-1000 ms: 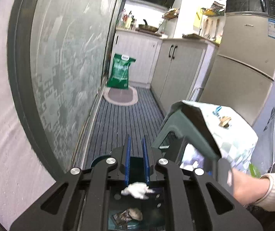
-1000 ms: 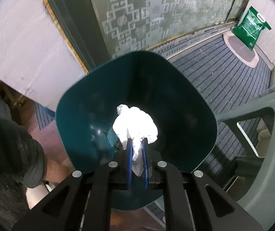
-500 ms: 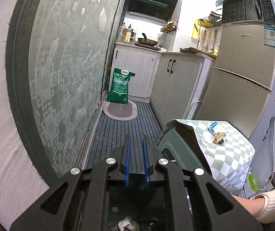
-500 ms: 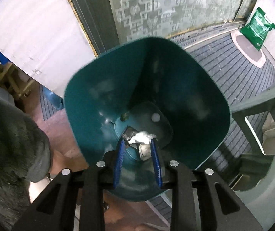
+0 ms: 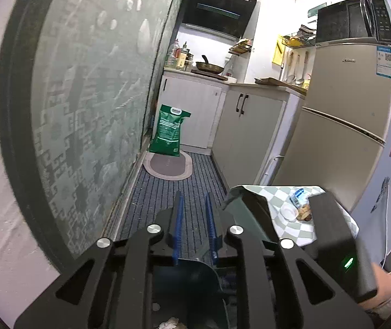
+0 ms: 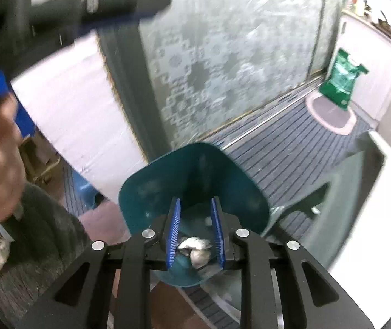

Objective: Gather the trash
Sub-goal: 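Move both grippers back over the checkered table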

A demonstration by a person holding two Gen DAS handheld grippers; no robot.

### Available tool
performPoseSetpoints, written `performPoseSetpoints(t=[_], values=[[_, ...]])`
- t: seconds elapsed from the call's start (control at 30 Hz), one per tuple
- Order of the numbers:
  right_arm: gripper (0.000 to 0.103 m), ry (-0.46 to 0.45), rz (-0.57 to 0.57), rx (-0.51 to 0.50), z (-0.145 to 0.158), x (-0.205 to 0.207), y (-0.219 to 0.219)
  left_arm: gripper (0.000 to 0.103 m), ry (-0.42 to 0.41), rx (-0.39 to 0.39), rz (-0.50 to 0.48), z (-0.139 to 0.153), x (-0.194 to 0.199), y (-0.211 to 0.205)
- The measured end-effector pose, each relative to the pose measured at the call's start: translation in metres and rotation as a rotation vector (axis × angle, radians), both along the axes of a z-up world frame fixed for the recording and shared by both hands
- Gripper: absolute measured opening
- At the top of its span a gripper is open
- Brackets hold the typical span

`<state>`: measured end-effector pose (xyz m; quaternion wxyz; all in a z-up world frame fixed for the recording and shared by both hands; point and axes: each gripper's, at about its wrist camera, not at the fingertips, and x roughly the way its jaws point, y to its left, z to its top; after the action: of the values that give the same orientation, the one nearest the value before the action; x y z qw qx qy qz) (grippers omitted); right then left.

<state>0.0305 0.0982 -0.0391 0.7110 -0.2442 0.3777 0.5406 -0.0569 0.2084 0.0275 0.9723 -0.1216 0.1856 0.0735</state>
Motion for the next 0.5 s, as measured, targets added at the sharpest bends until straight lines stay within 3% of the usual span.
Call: performPoseSetpoints(t=[0.07,0.5], values=[[0.023,-0.013,-0.033,0.031,0.013,0.011,-0.014,0.028,0.001,0.006,-0.016,0.000,0.006,-0.009],[0.023,-0.061,-0.316,0.136,0.055,0.090,-0.121,0.038,0.054,0.002,-0.159,-0.008,0.060,-0.080]])
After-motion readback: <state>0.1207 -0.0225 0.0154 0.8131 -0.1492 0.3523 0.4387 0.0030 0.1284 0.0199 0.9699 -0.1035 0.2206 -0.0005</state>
